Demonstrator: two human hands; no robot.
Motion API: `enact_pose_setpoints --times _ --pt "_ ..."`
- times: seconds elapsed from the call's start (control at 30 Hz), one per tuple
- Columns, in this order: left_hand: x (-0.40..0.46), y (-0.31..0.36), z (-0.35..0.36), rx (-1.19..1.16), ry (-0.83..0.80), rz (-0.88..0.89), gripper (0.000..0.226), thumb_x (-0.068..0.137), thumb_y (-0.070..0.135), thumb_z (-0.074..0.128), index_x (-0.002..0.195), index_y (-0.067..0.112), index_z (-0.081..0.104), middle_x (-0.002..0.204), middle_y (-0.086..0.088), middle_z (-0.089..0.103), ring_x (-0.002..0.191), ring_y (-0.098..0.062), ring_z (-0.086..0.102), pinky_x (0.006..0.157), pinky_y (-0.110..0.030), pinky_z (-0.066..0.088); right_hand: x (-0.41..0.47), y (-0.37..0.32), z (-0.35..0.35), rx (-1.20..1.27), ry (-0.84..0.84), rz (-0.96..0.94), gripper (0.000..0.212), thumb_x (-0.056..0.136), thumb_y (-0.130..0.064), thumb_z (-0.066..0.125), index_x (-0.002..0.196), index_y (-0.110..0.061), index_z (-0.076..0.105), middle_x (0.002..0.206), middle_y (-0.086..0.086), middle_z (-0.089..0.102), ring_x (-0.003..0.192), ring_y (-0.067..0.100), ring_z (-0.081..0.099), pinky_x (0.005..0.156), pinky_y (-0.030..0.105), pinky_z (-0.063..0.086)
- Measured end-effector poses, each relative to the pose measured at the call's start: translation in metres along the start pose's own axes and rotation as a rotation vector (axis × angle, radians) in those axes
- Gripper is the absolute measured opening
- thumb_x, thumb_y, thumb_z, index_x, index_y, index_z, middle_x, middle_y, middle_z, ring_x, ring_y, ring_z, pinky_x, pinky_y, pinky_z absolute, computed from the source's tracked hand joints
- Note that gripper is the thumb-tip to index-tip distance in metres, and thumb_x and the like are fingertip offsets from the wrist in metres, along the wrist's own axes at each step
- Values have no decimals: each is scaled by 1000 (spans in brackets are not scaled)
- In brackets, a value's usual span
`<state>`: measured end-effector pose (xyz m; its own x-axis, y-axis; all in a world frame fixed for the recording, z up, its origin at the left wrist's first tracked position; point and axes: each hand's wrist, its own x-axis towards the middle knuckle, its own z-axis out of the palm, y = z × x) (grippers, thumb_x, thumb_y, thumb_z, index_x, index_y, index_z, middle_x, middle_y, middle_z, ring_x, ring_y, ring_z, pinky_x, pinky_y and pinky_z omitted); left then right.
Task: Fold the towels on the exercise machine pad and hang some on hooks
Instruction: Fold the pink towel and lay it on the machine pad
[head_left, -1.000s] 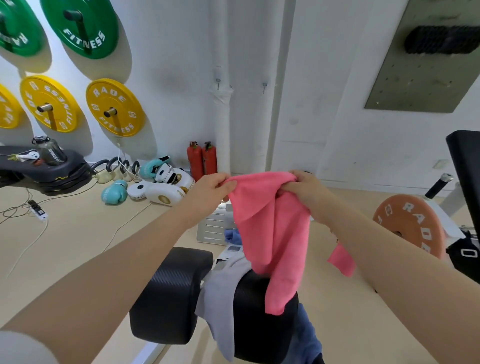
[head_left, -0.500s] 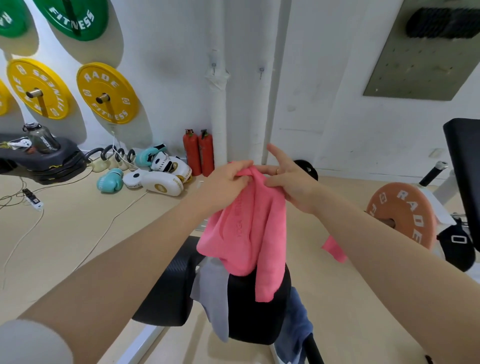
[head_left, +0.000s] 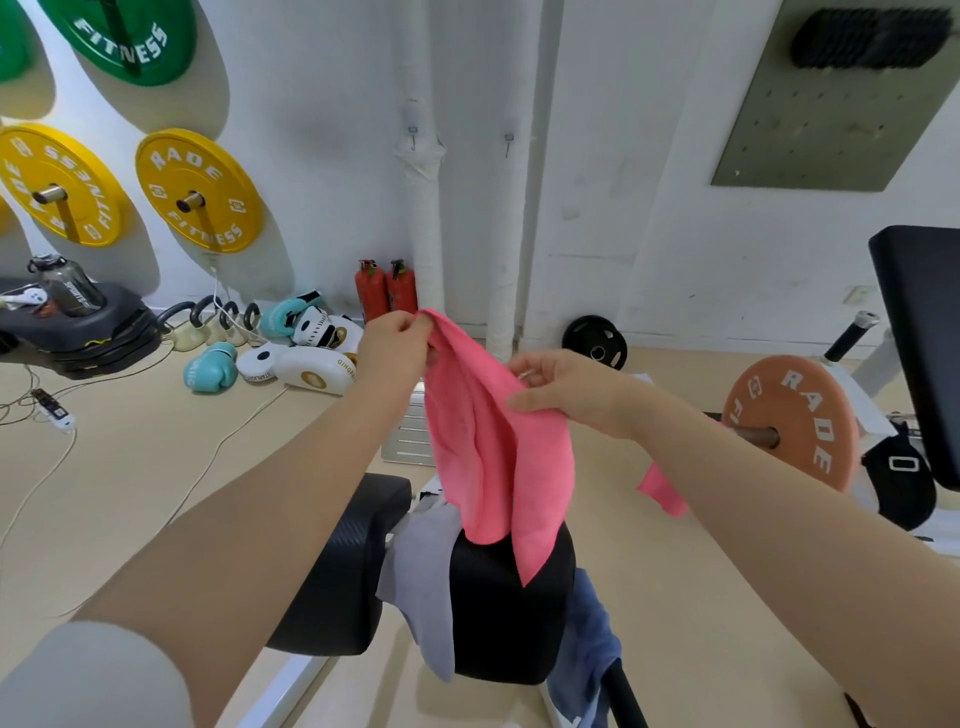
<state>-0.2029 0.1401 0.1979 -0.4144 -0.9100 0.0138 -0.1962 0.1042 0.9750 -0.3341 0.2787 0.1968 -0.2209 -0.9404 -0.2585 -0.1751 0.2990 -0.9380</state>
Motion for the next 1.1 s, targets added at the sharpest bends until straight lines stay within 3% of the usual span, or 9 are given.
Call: enact_pose_setpoints --times 0.07,0.2,0.3,0.4,0.5,0.57,0.73,0.9,1.1 --pt "2 0 -2 -99 12 -73 23 92 11 46 75 9 62 68 -5 61 53 -11 52 49 -22 40 1 6 -1 -118 38 29 8 85 -9 63 92 -10 67 87 5 64 81 16 57 82 34 48" --pt "-7 -8 -4 412 -30 109 33 91 12 43 117 17 63 106 0 61 94 -12 53 83 -26 39 7 9 3 51 195 72 12 85 -14 64 73 -15 63 72 2 62 70 15 54 72 29 44" --pt "-20 -6 2 370 -335 274 47 89 6 43 130 27 52 79 6 56 69 -5 47 69 -20 43 12 4 8 265 248 74 12 87 -5 58 81 -11 67 74 4 65 72 16 58 76 30 47" --pt "-29 -11 11 279 -624 279 55 88 4 52 139 23 39 67 -2 59 64 -17 56 67 -26 51 15 -4 12 352 212 38 29 85 9 50 107 -5 65 87 6 68 80 16 63 84 29 50" --pt "-31 -10 16 384 -558 363 53 87 18 61 136 20 43 89 -9 65 80 -23 62 75 -31 52 12 -11 16 457 116 -2 37 84 17 45 110 -4 61 80 2 72 75 13 68 71 23 56" --pt "-31 -8 17 474 -469 427 43 87 19 60 128 16 51 97 0 62 84 -15 58 73 -19 43 9 -13 17 520 89 -8 44 84 18 44 118 -9 53 80 1 71 75 13 66 71 23 55" --pt "-28 -4 18 523 -277 447 18 89 19 57 103 14 67 85 6 64 79 -5 55 63 -2 37 6 -13 20 434 88 -14 55 82 21 46 123 -15 40 84 6 66 74 16 63 67 24 53" --pt "-19 -5 10 463 -95 313 14 87 19 54 88 16 67 78 7 61 76 -7 54 70 -21 39 8 -9 19 -100 264 112 45 79 9 54 121 -4 48 79 15 55 59 19 52 54 25 46" --pt "-13 -9 8 333 -110 195 17 88 10 40 94 16 55 78 0 56 68 -14 49 63 -30 38 3 -22 17 86 301 -47 33 84 8 42 93 -15 64 49 0 43 41 11 37 37 19 33"
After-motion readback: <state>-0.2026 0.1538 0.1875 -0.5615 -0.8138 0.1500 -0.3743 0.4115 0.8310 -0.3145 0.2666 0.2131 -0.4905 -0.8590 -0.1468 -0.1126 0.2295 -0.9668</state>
